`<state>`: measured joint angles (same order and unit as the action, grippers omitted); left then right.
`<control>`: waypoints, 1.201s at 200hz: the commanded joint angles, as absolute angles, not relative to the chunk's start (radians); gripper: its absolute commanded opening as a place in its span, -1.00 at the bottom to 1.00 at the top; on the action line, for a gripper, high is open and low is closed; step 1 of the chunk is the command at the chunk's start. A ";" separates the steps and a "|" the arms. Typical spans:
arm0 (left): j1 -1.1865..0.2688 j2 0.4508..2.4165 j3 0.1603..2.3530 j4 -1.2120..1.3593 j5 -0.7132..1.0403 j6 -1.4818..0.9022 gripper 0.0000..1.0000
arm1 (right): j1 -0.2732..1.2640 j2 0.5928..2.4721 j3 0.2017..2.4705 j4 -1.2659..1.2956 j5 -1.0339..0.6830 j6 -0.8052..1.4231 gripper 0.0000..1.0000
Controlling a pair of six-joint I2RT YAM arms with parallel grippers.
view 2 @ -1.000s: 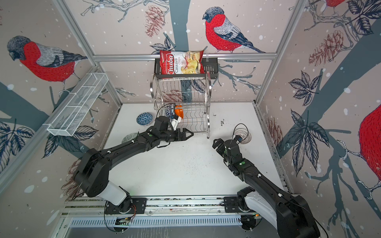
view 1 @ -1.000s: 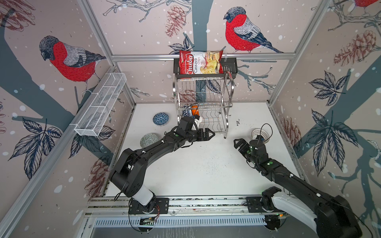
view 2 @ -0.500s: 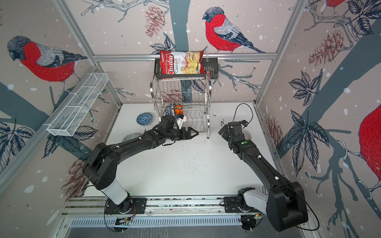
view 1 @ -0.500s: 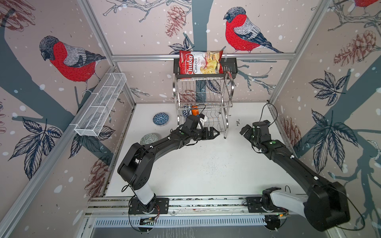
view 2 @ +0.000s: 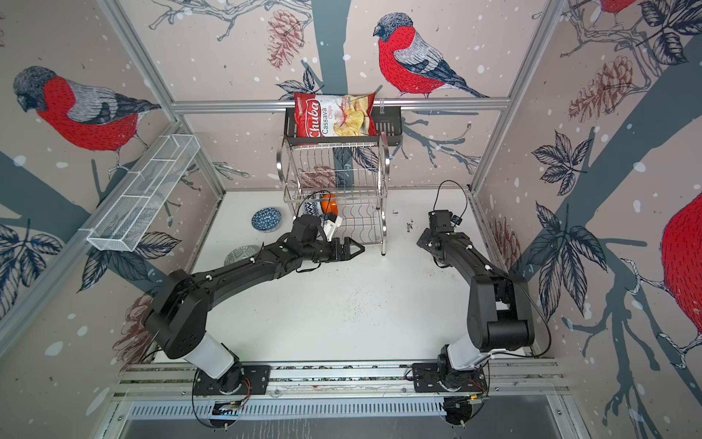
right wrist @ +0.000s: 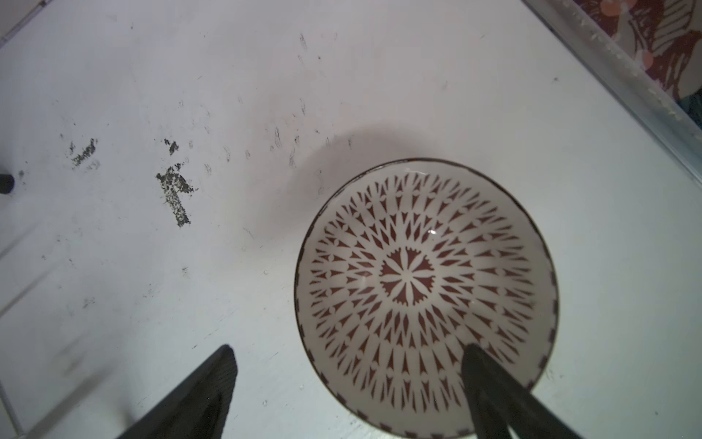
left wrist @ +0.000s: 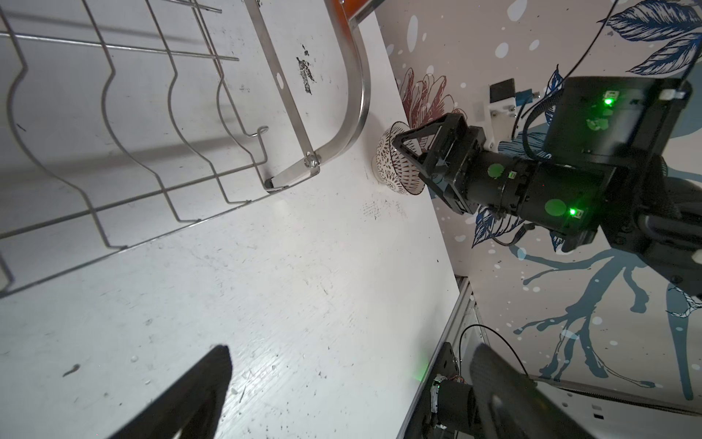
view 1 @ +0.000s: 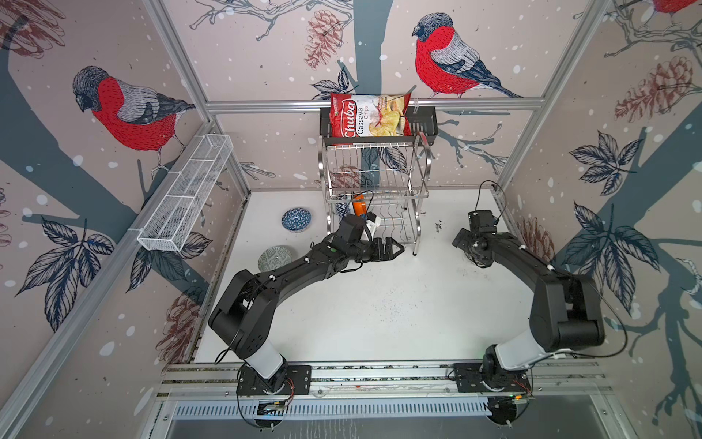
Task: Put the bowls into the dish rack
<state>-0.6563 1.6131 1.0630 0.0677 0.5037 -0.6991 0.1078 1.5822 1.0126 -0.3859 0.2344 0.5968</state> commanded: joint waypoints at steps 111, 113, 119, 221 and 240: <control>-0.657 1.511 0.961 0.068 0.456 -0.698 0.96 | 0.103 1.734 1.085 -0.407 0.170 0.528 0.03; -0.657 1.510 0.960 0.069 0.457 -0.700 0.96 | 0.104 1.736 1.086 -0.408 0.169 0.528 0.02; -0.656 1.508 0.956 0.075 0.461 -0.703 0.97 | 0.105 1.739 1.086 -0.407 0.166 0.529 -0.02; -0.644 1.513 0.992 0.013 0.476 -0.659 0.97 | 0.107 1.690 1.043 -0.400 0.126 0.582 -0.72; -0.641 1.510 0.991 0.011 0.480 -0.654 0.96 | 0.115 1.662 1.033 -0.396 0.105 0.593 -0.78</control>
